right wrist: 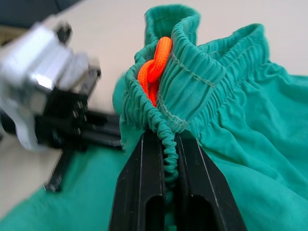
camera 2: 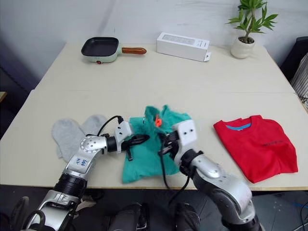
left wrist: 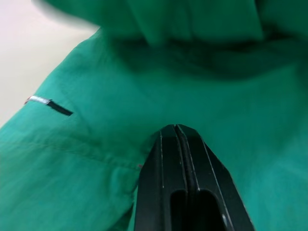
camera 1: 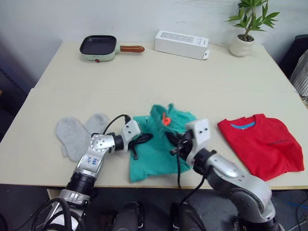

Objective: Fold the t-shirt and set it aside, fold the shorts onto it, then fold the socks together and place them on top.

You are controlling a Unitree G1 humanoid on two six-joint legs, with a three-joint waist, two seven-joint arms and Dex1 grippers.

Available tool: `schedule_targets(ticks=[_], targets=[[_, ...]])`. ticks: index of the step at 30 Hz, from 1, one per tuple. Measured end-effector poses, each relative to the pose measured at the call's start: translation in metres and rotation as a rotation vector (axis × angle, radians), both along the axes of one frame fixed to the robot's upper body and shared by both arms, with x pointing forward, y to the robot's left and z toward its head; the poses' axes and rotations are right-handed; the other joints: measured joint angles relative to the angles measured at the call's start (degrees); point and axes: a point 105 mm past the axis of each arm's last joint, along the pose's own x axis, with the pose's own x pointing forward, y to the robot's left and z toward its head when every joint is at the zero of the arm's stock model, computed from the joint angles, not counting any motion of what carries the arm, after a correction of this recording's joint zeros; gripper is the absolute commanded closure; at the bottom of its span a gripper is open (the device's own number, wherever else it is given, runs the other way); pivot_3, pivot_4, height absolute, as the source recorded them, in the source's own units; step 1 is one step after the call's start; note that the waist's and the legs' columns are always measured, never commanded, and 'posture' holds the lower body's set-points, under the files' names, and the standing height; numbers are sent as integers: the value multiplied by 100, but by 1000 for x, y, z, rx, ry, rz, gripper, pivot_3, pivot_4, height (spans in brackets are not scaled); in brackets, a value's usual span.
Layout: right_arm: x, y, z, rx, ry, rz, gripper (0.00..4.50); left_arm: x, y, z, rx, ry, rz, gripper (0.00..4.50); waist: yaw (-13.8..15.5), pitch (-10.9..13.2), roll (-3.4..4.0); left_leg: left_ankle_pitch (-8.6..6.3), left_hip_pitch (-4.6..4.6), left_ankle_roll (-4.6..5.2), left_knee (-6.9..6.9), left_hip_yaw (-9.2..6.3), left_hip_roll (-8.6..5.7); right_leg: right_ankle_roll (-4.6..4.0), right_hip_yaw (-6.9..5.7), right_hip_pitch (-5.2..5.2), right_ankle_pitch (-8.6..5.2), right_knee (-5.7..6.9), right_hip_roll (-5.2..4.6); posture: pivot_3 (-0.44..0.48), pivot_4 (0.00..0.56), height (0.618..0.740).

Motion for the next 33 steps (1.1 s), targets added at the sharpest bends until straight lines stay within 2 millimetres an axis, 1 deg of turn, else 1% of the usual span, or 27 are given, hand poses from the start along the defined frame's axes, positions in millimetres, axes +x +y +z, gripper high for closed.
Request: schedule_targets(ticks=[3,9,13,15,16,19,21,24,27,28,30,32,33], targets=[[0,3,-2,-12,7,51,4475,4,10,7,-32,14,44,4500,-5,0,0,0,-47,1,22,-1,0,5,-4,-41,3,16,2,0,150,740],[-9,7,-1,-26,3,203,4475,1,14,31,-88,16,45,4500,-3,2,-4,6,-46,3,25,-3,-2,6,-26,-34,3,20,7,0,150,740],[-12,11,6,-40,-25,299,4475,3,18,34,-118,35,73,4500,-5,5,-8,9,-45,11,26,-7,-2,6,-27,-34,3,24,5,0,150,740],[-15,14,8,-27,-22,344,3820,4,20,36,-130,34,91,4500,2,7,-11,12,-45,10,23,-17,-2,6,-32,-34,3,29,5,0,150,740],[-16,15,7,-20,-14,363,3631,4,21,37,-133,33,95,4500,4,7,-11,15,-45,5,23,-18,-2,6,-33,-34,3,29,5,0,150,740],[-27,17,6,2,21,486,2661,8,27,43,-159,23,139,4500,5,10,-14,21,-47,-4,24,-17,-4,6,-35,-33,4,27,3,0,150,740],[-39,7,9,6,47,608,1972,13,34,53,-188,8,186,4500,8,16,-21,17,-47,5,27,-17,-6,9,-36,-30,5,23,2,0,150,740],[-47,-8,23,56,51,715,986,21,46,67,-208,-22,251,4500,25,25,-37,8,-47,23,29,-25,-6,10,-43,-22,6,21,0,0,150,740],[-40,-23,40,124,37,746,986,27,47,83,-240,-47,265,4500,29,32,-46,10,-46,24,32,-26,-6,10,-44,-20,7,22,-1,0,150,740],[-36,-27,47,149,23,750,1159,26,46,89,-258,-56,253,4500,28,33,-47,15,-46,16,32,-27,-6,9,-45,-20,8,23,-1,0,150,740],[-25,-34,55,167,-11,727,1725,20,39,97,-283,-63,183,4500,22,33,-47,25,-45,-2,28,-27,-7,9,-46,-21,8,23,0,0,150,740],[-10,-40,50,124,-68,682,2347,5,23,101,-285,-67,53,4500,10,33,-47,25,-45,-8,22,-21,-8,9,-50,-24,7,22,4,0,150,740],[-5,-41,46,100,-84,667,2745,-1,16,101,-282,-66,3,4500,12,34,-47,25,-47,-9,21,-18,-8,9,-55,-27,7,23,5,0,150,740]])
